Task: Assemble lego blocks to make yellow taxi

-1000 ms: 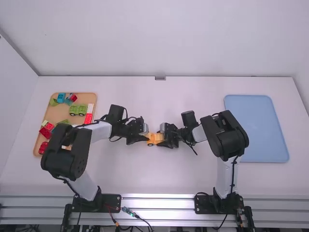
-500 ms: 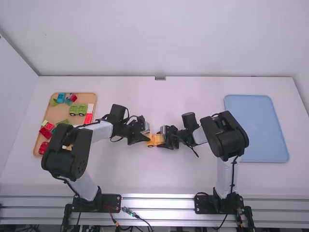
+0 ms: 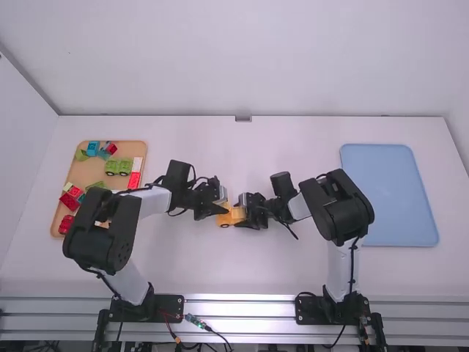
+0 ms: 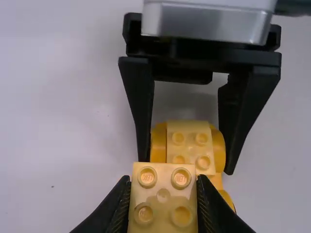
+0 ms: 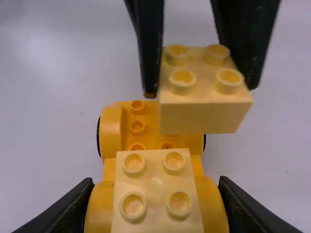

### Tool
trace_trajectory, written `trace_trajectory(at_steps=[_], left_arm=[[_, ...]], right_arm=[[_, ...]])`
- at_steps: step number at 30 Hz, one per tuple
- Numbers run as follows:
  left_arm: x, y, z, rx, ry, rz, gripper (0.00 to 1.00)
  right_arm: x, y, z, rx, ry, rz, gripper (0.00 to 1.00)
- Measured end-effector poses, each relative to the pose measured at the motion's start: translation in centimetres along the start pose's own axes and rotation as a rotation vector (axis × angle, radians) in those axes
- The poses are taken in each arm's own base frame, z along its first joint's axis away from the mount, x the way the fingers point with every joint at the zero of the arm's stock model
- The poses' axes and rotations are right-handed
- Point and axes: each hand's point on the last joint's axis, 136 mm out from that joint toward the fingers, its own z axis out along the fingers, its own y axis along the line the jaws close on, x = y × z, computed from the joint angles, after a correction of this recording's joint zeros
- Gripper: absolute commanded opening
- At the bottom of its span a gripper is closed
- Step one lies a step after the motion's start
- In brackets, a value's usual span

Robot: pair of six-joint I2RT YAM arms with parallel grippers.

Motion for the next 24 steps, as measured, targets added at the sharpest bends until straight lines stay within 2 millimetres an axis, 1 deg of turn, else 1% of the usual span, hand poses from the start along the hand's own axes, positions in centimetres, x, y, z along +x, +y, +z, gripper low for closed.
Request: trace_trajectory(at_steps=[4, 8, 13, 19, 24], left_arm=[[0.4, -0.4, 0.1, 0.002, 0.001, -0.008, 0.02], [0.3, -0.2, 0.2, -0.003, -0.003, -0.011, 0.02], [1.0, -0.2, 0.6, -0.001, 0.004, -0.020, 0.02], [1.0, -0.3, 0.9, 0.016, -0.012, -0.029, 0.02], [1.0, 0.3, 0.8, 0.014, 0.013, -0.038, 0.02]], right_arm=[[0.0, -0.5, 0.0, 0.014, 0.010, 0.015, 0.49], [0.0, -1.0, 0.0, 0.028, 0.018, 0.023, 0.49], [-0.1, -1.7, 0.6, 0.009, -0.016, 0.018, 0.50], [0.0, -2.1, 0.1, 0.004, -0.047, 0.025, 0.52], [0.1, -2.1, -0.3, 0.002, -0.056, 0.028, 0.52]])
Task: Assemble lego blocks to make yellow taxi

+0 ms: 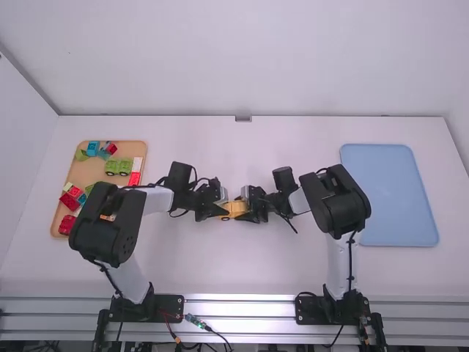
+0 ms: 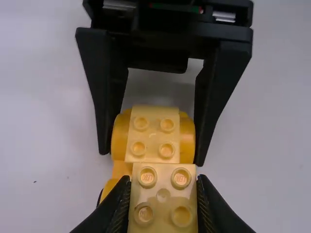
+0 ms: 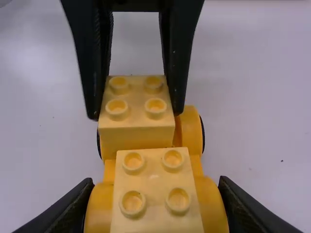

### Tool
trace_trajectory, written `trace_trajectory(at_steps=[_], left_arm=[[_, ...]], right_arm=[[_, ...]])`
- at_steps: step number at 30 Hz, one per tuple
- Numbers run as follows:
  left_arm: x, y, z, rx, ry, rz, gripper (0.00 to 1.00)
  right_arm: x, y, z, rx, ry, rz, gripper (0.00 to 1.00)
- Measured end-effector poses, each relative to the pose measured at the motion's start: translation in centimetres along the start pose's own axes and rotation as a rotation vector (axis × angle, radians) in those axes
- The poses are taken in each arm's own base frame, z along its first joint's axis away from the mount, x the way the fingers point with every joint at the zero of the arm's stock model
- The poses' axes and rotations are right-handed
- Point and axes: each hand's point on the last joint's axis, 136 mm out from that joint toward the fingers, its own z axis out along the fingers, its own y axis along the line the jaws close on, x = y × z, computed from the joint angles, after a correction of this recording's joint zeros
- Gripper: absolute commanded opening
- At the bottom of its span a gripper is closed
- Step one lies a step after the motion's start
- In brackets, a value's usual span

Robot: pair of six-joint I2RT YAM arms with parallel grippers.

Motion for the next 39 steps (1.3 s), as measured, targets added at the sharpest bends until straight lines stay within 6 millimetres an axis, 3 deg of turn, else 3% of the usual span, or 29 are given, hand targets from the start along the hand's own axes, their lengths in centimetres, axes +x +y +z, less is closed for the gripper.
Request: trace_trajectory(at_steps=[14, 31, 39], left_arm=[[-0.6, 1.5, 0.0, -0.060, -0.011, 0.109, 0.02], [-0.8, 0.1, 0.1, -0.011, -0.057, 0.075, 0.02], [0.3, -0.1, 1.0, 0.009, -0.055, 0.049, 0.02]], right_arm=[[0.0, 0.2, -0.2, -0.011, -0.015, 0.019, 0.52], [-0.1, 0.3, -0.2, -0.016, -0.021, 0.025, 0.52], [-0.1, 0.6, -0.2, -0.025, -0.028, 0.023, 0.53]])
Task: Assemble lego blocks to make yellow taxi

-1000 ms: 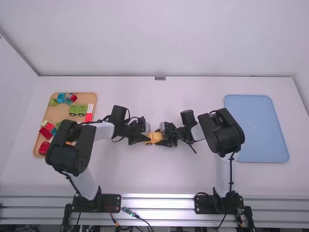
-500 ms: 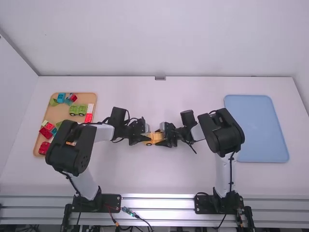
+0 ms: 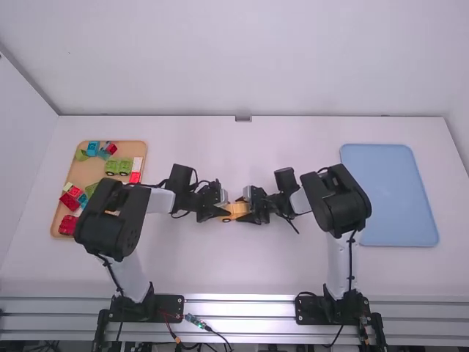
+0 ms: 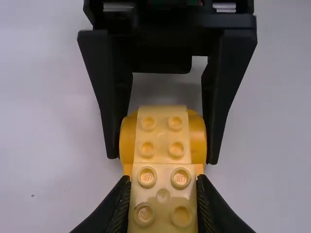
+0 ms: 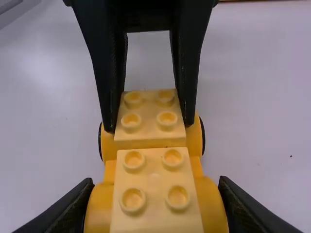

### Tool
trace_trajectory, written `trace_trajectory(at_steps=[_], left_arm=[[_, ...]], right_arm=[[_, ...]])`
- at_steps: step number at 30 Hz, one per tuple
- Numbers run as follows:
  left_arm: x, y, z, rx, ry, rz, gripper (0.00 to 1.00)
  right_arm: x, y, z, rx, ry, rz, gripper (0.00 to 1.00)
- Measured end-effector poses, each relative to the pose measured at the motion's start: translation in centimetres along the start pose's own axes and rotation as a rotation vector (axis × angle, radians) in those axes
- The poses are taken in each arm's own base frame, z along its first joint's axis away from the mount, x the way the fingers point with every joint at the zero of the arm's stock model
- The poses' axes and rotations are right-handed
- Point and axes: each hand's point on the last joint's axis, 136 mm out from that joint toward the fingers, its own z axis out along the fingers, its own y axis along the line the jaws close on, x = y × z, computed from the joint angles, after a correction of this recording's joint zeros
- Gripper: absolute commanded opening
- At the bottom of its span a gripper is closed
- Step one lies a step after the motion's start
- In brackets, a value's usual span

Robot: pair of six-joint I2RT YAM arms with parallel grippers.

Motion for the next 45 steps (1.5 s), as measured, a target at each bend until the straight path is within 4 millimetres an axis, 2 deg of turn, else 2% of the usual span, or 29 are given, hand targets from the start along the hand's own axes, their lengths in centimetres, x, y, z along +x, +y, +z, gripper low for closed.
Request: trace_trajectory(at_steps=[9, 11, 12, 13, 15, 16, 17, 18, 24, 30, 35, 38, 42, 45], left_arm=[[-0.1, 0.2, 0.3, 0.021, -0.009, -0.022, 0.02], [-0.1, 0.2, 0.3, 0.022, -0.009, -0.023, 0.08], [-0.1, 0.2, 0.3, 0.023, -0.009, -0.023, 0.31], [-0.1, 0.2, 0.3, 0.023, -0.009, -0.025, 0.44], [-0.2, -0.1, 0.4, 0.035, -0.012, -0.024, 0.47], [-0.3, -0.3, 0.6, 0.043, -0.015, -0.018, 0.60], [-0.3, -0.3, 0.6, 0.043, -0.015, -0.018, 0.60], [-0.4, -0.5, 0.8, 0.052, -0.016, -0.012, 0.99], [0.4, -1.1, 1.3, 0.067, 0.013, -0.036, 0.99], [0.3, -0.9, 1.2, 0.071, 0.027, -0.070, 0.99], [-0.6, -0.5, 0.5, 0.079, 0.044, -0.076, 0.99], [-1.9, -0.2, -0.3, 0.077, 0.045, -0.050, 0.99], [-4.3, 1.1, -1.8, 0.041, 0.030, 0.009, 0.99], [-4.9, 2.0, -2.6, 0.015, 0.037, 0.017, 0.99]], right_arm=[[0.1, -0.1, -0.3, 0.005, -0.003, 0.007, 0.52], [0.1, -0.1, -0.3, 0.005, -0.003, 0.007, 0.53], [0.1, -0.1, -0.3, 0.005, -0.003, 0.007, 0.53], [0.1, -0.1, -0.3, 0.005, -0.003, 0.007, 0.52], [0.1, -0.1, -0.3, 0.005, -0.003, 0.007, 0.53], [0.1, -0.1, -0.3, 0.005, -0.003, 0.006, 0.53], [0.1, -0.1, -0.3, 0.005, -0.003, 0.006, 0.53], [0.1, -0.1, -0.3, 0.005, -0.003, 0.007, 0.53], [0.1, 0.0, -0.2, 0.001, -0.005, 0.008, 0.53], [0.1, 0.1, -0.2, -0.005, -0.010, 0.010, 0.53], [0.1, 0.1, -0.2, -0.005, -0.011, 0.010, 0.53], [0.1, 0.1, -0.2, -0.005, -0.011, 0.010, 0.53], [0.1, 0.1, -0.2, -0.005, -0.011, 0.010, 0.53], [0.1, 0.1, -0.2, -0.005, -0.011, 0.010, 0.53]])
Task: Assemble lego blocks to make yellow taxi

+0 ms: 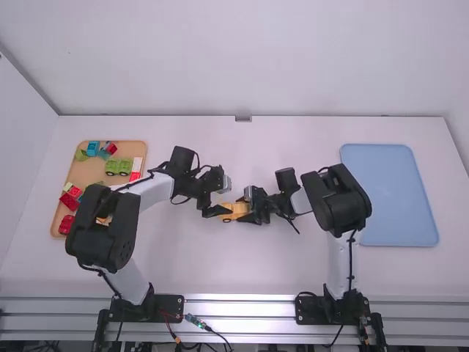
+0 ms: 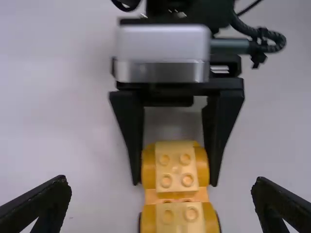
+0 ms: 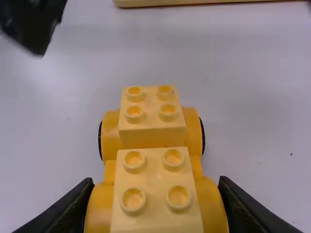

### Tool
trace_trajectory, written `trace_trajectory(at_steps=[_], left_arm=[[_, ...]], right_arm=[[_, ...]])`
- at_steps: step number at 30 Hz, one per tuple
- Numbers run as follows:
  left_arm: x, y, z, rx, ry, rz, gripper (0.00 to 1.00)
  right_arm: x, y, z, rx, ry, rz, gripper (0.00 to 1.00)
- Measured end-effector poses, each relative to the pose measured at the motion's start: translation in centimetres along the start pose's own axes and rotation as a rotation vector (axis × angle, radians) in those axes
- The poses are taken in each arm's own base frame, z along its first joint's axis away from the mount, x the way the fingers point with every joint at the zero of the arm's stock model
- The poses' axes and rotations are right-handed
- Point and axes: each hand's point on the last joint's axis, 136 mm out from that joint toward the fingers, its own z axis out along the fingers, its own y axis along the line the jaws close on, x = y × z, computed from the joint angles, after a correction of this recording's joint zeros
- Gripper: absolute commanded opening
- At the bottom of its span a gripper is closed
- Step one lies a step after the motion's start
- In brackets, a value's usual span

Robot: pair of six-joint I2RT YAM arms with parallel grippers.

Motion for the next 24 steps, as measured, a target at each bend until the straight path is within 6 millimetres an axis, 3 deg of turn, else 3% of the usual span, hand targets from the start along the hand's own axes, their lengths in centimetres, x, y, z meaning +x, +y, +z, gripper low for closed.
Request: trace_trajectory(at_steps=[2, 3, 4, 5, 6, 9, 10, 12, 14, 15, 16, 17, 20, 22, 24], left_arm=[[0.1, 0.2, -0.3, -0.009, 0.011, -0.006, 0.99], [0.3, 0.3, -0.4, -0.014, 0.020, -0.009, 0.94], [0.8, 0.2, -0.6, -0.014, 0.037, -0.017, 0.79], [1.2, 0.0, -0.7, -0.008, 0.051, -0.031, 0.58], [1.3, -0.2, -0.8, -0.002, 0.057, -0.031, 0.46], [1.9, -0.6, -0.9, 0.010, 0.078, -0.017, 0.33], [2.0, -0.7, -0.9, 0.014, 0.082, -0.019, 0.23], [2.0, -0.9, -0.9, 0.021, 0.084, -0.012, 0.20], [2.0, -0.8, -0.9, 0.017, 0.082, 0.000, 0.29], [1.9, -0.6, -0.8, 0.008, 0.078, 0.020, 0.39], [1.9, -0.5, -0.8, 0.007, 0.077, 0.023, 0.40], [2.0, -0.4, -0.7, -0.005, 0.072, 0.031, 0.34], [2.3, -0.3, -0.4, -0.026, 0.063, 0.044, 0.32], [2.8, -0.4, -0.1, -0.036, 0.059, 0.032, 0.22], [3.2, -0.7, 0.1, -0.042, 0.056, 0.009, 0.02]], right_arm=[[0.0, 0.0, 0.0, 0.000, 0.000, 0.001, 0.53], [0.0, 0.0, 0.0, 0.000, 0.000, 0.001, 0.53], [0.0, 0.0, 0.0, 0.001, 0.001, 0.000, 0.53], [0.0, 0.0, 0.0, 0.001, 0.001, 0.000, 0.53], [0.0, 0.0, 0.0, 0.001, 0.001, 0.001, 0.53], [0.0, 0.0, 0.0, 0.001, 0.001, 0.000, 0.53], [0.0, 0.0, 0.0, 0.001, 0.001, 0.000, 0.53], [0.0, 0.0, 0.0, 0.001, 0.001, 0.000, 0.52], [0.0, 0.0, 0.0, 0.001, 0.001, -0.005, 0.51], [0.0, 0.0, 0.0, 0.001, 0.002, -0.010, 0.52], [0.0, 0.0, 0.0, 0.001, 0.002, -0.011, 0.52], [0.0, 0.0, 0.0, 0.002, 0.003, -0.017, 0.50], [0.1, -0.1, 0.0, 0.004, 0.005, -0.025, 0.50], [0.1, -0.1, 0.0, 0.006, 0.007, -0.028, 0.49], [0.1, -0.2, 0.0, 0.008, 0.010, -0.033, 0.49]])
